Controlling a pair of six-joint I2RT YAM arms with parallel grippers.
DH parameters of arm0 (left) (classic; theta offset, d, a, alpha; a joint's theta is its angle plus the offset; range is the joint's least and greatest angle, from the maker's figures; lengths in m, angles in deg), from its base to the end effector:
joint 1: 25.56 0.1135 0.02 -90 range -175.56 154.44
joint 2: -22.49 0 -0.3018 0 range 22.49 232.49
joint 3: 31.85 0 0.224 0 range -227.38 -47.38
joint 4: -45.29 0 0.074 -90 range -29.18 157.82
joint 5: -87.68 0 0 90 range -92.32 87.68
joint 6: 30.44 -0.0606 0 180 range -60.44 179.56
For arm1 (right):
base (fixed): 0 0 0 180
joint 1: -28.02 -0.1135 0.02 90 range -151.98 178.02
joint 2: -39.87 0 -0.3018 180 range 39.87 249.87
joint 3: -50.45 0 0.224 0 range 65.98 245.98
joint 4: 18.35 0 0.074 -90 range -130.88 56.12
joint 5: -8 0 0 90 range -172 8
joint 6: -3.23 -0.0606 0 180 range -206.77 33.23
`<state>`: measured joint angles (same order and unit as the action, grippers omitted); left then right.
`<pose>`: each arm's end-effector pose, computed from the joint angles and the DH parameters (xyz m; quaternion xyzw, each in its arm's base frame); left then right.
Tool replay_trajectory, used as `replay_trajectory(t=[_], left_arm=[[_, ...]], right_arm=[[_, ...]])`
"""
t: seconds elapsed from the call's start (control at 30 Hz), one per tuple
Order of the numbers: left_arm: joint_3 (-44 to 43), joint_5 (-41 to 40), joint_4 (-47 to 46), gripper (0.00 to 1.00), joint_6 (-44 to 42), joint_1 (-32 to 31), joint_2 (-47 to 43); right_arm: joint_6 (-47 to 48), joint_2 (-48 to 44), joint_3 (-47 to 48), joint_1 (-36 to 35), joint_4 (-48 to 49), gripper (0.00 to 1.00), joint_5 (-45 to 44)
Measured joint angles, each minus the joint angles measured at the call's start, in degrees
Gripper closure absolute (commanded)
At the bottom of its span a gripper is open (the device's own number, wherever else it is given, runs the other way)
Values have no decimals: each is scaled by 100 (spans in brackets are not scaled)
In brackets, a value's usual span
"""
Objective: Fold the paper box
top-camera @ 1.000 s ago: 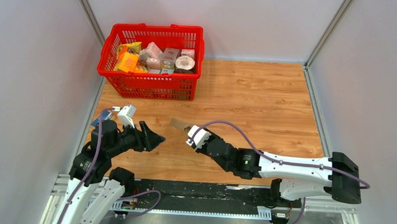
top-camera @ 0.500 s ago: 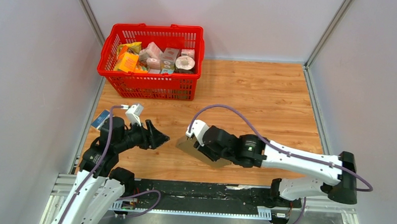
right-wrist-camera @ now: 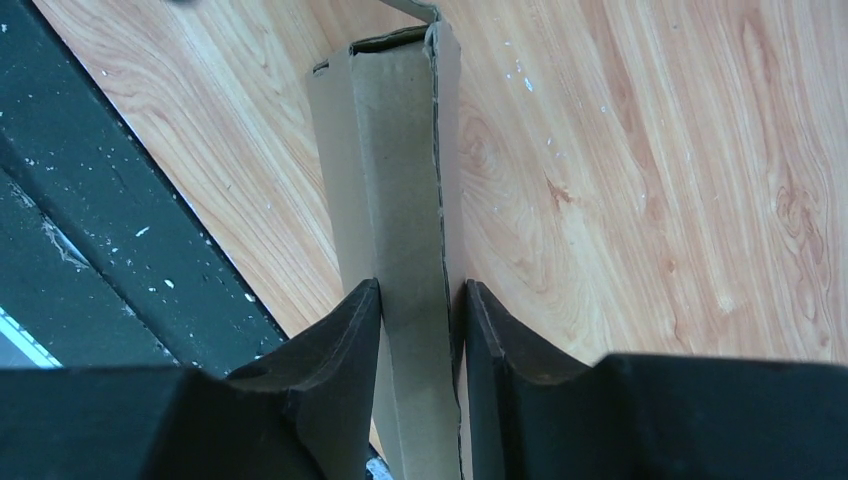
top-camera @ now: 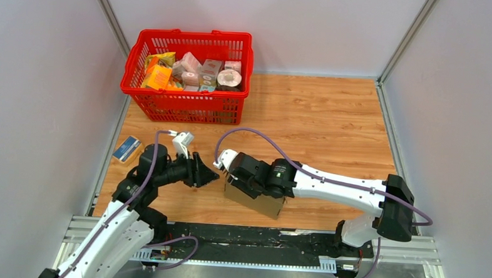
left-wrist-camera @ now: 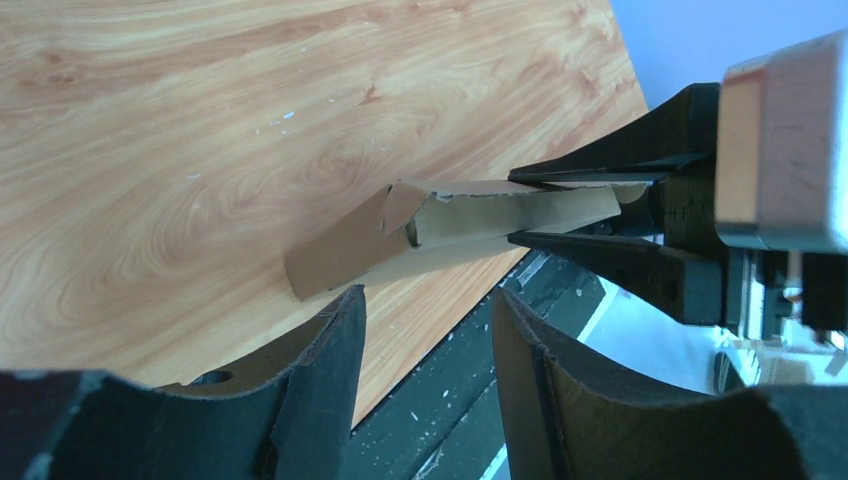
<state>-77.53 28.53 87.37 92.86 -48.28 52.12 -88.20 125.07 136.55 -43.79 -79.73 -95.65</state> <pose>0.0675 -0.0619 0.2693 0.0649 0.8271 -0.4390 0.3449 0.1023 0.2655 0.3021 -0.5286 0.8021 0.0587 0.2716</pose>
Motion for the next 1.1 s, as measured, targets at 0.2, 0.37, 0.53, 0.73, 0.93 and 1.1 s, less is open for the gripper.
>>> replay_trajectory(t=[0.2, 0.37, 0.53, 0.73, 0.93, 1.1], left_arm=[[-153, -201, -376, 46, -400, -605, 1014], [-525, -378, -341, 46, -872, -754, 1703], [-667, -592, -310, 40, -1161, -754, 1784], [-680, -214, -452, 35, -1180, -754, 2116], [-680, 256, -588, 48, -1104, -758, 2271], [-723, 417, -529, 60, -1038, -756, 2271]], right_arm=[[22, -81, -146, 52, 256, 63, 76], [22, -188, -286, 70, 426, 62, 105], [46, -337, -444, 70, 590, 61, 267], [79, -474, -581, 70, 695, 60, 372], [81, -487, -597, 70, 708, 60, 380], [79, -516, -605, 70, 702, 60, 422]])
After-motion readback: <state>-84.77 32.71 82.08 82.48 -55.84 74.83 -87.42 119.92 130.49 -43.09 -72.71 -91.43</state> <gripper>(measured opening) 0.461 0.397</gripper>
